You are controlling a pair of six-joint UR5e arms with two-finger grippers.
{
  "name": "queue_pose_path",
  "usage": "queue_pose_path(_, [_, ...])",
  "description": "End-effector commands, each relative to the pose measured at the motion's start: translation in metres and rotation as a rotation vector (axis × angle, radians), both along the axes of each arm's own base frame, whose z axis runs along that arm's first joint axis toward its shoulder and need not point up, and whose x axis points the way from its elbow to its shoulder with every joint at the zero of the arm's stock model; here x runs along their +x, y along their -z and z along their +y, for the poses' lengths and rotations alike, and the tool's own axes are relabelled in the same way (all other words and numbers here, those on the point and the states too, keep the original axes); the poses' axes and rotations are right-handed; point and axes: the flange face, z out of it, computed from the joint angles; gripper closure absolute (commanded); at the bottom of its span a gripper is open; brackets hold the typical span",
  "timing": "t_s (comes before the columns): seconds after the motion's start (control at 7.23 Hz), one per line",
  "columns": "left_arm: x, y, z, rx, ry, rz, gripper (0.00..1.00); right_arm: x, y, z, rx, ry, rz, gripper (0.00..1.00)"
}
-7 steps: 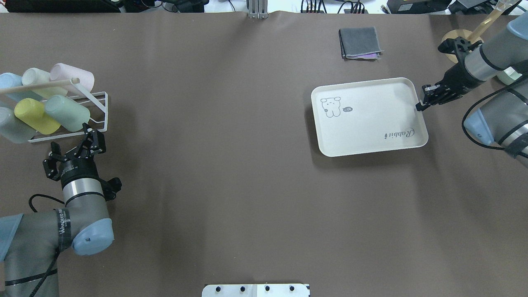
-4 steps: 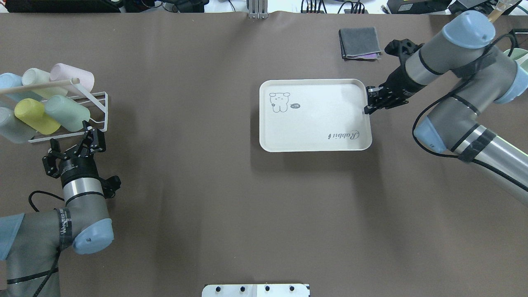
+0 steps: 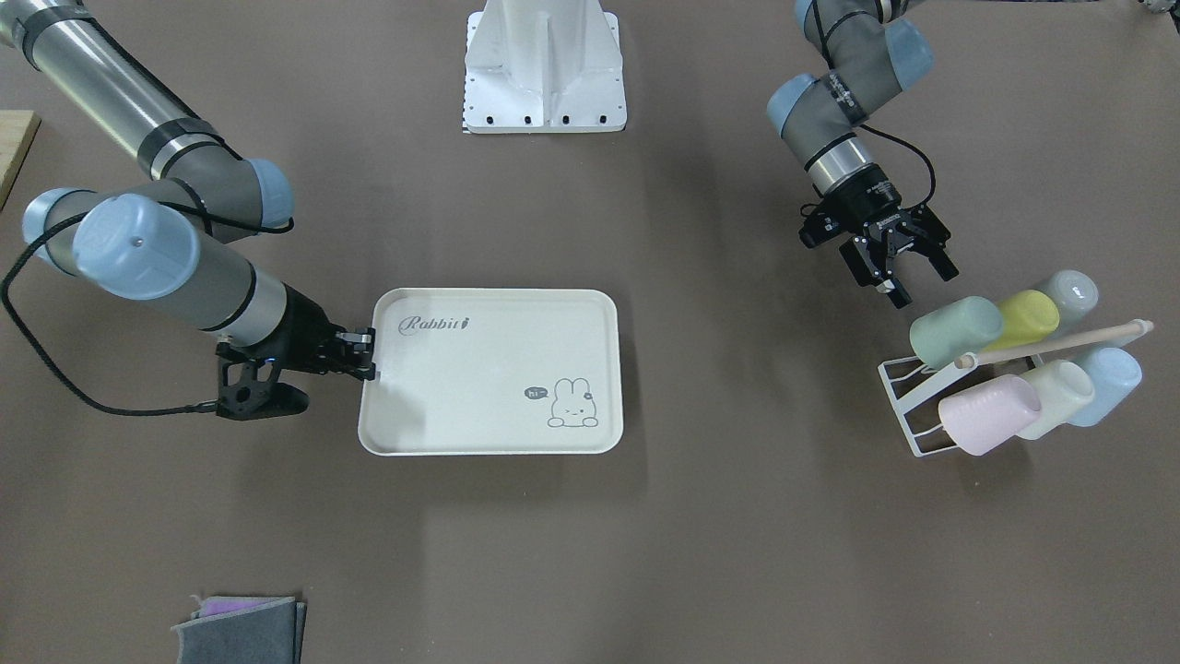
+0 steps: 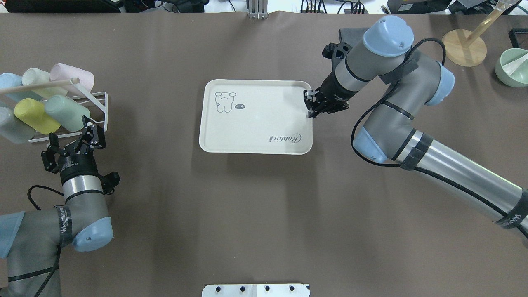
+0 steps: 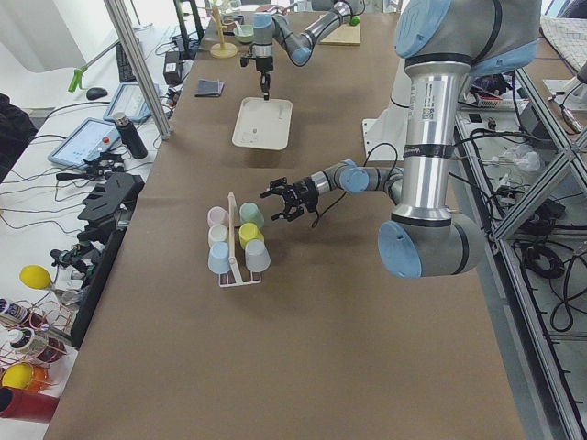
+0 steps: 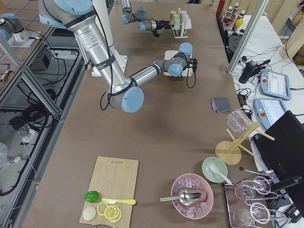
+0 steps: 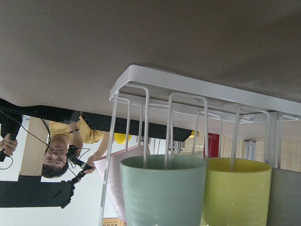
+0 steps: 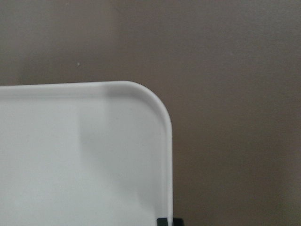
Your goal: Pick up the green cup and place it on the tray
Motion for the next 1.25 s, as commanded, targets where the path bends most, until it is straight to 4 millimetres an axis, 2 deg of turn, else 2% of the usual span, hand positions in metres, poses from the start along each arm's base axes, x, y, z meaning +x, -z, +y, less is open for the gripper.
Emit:
queue_pose_path(0.0, [0.003,-0.006,-0.006,0.039,0.008,-0.037,0.02,-0.034,0.01,0.022,0.034,0.03,0.016,1.0])
queue_pose_path(0.14, [0.006,-0.011,-0.006,0.035,0.008,-0.048,0.02,-0.05,0.014,0.034,0.043,0.043,0.02,1.0])
queue_pose_path(0.28, [0.013,-0.005,-0.009,0.039,0.007,-0.041,0.02,-0.058,0.013,0.043,0.047,0.058,0.021,1.0])
queue_pose_path(0.69, [0.01,-0.02,-0.015,0.029,0.02,-0.072,0.02,-0.054,-0.02,0.047,0.063,0.082,0.053,1.0])
queue_pose_path(0.83, [0.009,-0.024,-0.016,0.028,0.024,-0.074,0.02,-0.05,-0.024,0.044,0.067,0.08,0.059,1.0])
queue_pose_path(0.97, [0.008,-0.031,-0.02,0.024,0.031,-0.086,0.02,-0.046,-0.032,0.041,0.058,0.076,0.069,0.74])
queue_pose_path(1.11, [0.01,-0.036,-0.021,0.019,0.032,-0.096,0.02,-0.038,-0.044,0.038,0.05,0.062,0.08,0.13])
